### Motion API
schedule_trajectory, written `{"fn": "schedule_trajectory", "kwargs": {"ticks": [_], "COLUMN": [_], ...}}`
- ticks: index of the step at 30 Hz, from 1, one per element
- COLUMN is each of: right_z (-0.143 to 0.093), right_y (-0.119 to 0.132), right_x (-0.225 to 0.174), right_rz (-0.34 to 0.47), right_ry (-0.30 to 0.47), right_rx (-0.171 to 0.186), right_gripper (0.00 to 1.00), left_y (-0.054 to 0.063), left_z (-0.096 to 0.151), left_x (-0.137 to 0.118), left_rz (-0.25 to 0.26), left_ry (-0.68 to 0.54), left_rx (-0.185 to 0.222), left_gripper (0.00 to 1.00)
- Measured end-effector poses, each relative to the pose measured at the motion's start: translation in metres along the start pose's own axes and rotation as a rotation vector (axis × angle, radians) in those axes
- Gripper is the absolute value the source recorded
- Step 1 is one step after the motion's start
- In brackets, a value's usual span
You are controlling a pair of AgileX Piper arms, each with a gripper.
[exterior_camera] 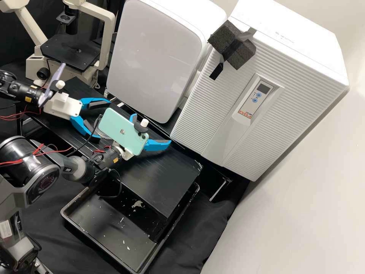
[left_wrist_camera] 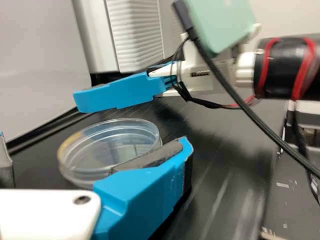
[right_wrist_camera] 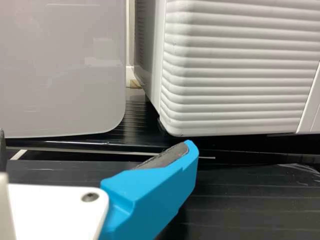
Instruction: Place the petri dish on the bench
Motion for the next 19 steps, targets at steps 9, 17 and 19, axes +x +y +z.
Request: {"fn": "schedule_trajectory", "kwargs": {"ticks": [9,17,19], "right_z": [0.0,0.0,0.0], "right_y": [0.0,0.0,0.0], "right_x": [0.0,0.0,0.0], "right_rz": [0.0,0.0,0.0], "right_ry": [0.0,0.0,0.0], "right_rx": [0.0,0.0,0.0], "right_gripper": [1.0,1.0,1.0], "left_y": [0.007,0.017,0.015], "left_z": [-0.007,-0.044,-0.054], "left_x": [-0.064,-0.11,-0.12], "left_rz": [0.149,0.358,0.378], "left_ry": [0.102,0.459,0.557], "left_rx": [0.101,0.122,0.08], "left_gripper": [1.0,1.0,1.0]}}
